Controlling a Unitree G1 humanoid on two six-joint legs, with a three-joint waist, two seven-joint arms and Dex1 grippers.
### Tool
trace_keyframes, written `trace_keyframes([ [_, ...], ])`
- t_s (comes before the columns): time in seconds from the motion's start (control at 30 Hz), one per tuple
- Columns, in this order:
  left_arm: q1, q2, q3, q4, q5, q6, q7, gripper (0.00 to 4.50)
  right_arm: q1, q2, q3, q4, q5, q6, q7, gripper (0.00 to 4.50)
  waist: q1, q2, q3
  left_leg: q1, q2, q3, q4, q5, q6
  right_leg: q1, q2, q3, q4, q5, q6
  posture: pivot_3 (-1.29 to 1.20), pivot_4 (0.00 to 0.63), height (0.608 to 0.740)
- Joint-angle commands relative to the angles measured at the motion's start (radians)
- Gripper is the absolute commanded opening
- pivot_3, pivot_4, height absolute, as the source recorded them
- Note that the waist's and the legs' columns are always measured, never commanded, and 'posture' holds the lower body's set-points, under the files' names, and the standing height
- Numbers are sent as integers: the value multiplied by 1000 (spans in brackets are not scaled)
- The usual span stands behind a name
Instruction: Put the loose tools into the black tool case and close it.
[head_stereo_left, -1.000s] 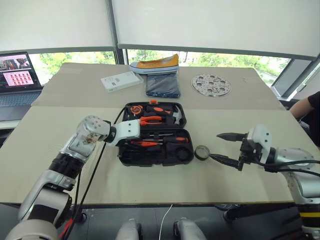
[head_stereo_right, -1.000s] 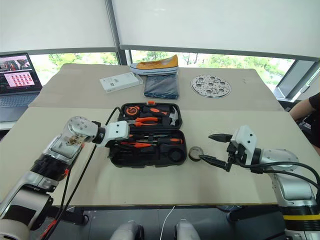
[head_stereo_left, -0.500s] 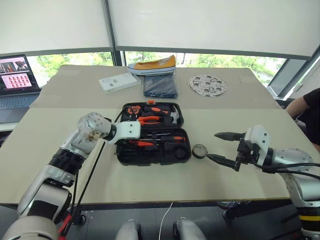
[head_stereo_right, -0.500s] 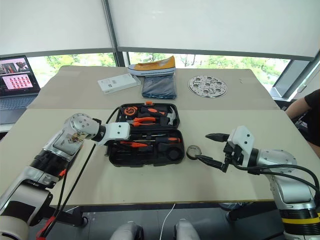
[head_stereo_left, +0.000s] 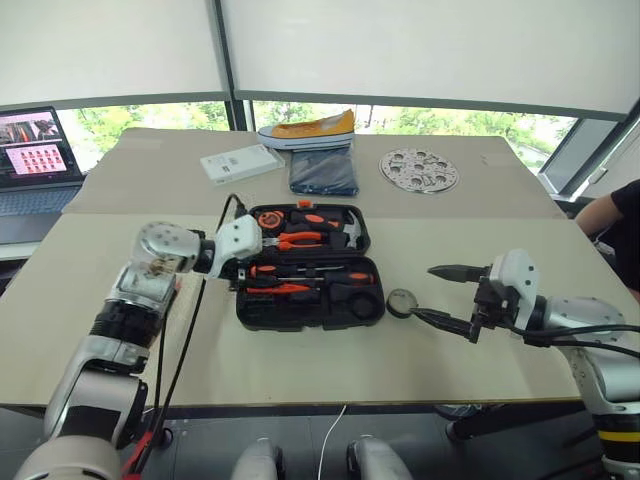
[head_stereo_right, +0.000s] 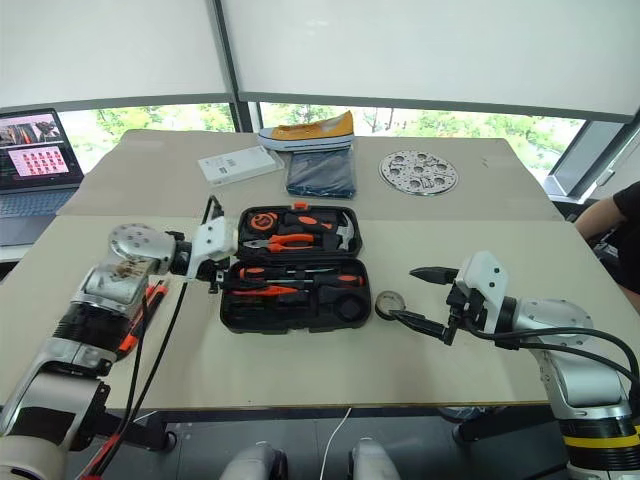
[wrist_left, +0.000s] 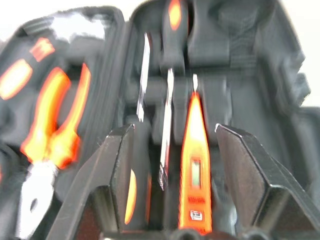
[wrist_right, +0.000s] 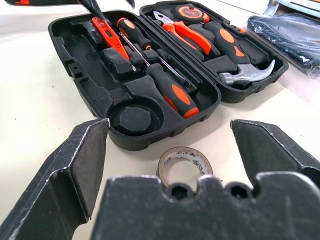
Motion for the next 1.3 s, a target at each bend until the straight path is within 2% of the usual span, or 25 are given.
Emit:
trace_keyframes([
  [0.03,18,-34,32,48,-18,-66,38,1734,-3,7,-24,-19,18,-6,-9,4500,0,0,0,0,0,0,0,0,0,0,0,0,0,0,0,0,150,740],
  [0.2,40,-55,-1,141,53,-212,81,18,0,7,-28,-21,18,-7,-9,4500,1,0,0,0,0,0,0,0,0,0,0,0,0,0,0,0,150,740],
  [0.73,93,-84,-56,216,138,-277,140,18,44,4,-38,-44,18,-3,-20,4500,0,0,0,1,0,0,0,0,0,1,0,0,0,0,0,0,150,740],
  [0.97,162,-65,-18,200,114,-279,185,18,-21,40,-22,-30,19,-22,-38,4500,-12,5,-3,3,1,0,0,0,0,2,0,1,1,0,1,0,150,740],
  [1.13,204,-60,128,97,-71,-345,149,18,-58,53,-4,-2,14,-38,-23,4500,-26,5,-3,3,2,0,-1,0,0,1,2,2,1,0,0,0,150,740],
  [1.23,289,-36,222,-52,-204,-258,145,18,-71,82,-10,13,22,-94,-14,4500,-27,5,-3,1,2,0,-2,0,0,-1,1,1,1,1,0,0,150,740],
  [1.27,373,-8,282,-151,-257,-210,160,531,-71,98,-17,10,43,-116,3,4500,-29,5,-3,1,2,0,-2,0,0,-1,1,1,1,1,0,0,150,740],
  [1.3,436,13,324,-226,-294,-174,173,769,-71,110,-22,8,58,-132,18,4500,-33,4,-3,0,3,0,-2,0,0,-1,1,1,0,1,-1,0,150,740],
])
